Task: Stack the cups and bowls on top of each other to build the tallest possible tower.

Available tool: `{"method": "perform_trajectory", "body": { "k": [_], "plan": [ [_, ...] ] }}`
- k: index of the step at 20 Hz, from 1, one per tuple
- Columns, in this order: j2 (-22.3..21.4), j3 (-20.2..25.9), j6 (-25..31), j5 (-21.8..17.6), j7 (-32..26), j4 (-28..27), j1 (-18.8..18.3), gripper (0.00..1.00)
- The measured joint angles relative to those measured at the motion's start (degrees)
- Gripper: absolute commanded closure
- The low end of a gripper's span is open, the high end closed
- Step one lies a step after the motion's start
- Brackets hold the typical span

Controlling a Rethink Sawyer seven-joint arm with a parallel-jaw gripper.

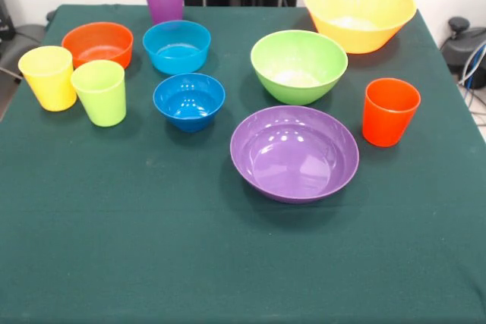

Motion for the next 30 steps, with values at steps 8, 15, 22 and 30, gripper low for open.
{"method": "perform_trajectory", "body": {
  "k": [8,15,22,30],
  "plan": [
    [3.92,1.62,-1.42,-3.01,0.0,-0.67,-5.63,0.0],
    [6.53,3.08,-3.59,-5.74,0.0,-0.69,-9.03,0.0],
    [8.62,3.44,-8.81,-7.38,0.0,-0.62,-8.56,0.0],
    [9.79,3.31,-11.08,-7.49,0.0,-0.49,-5.66,0.0]
  ]
}}
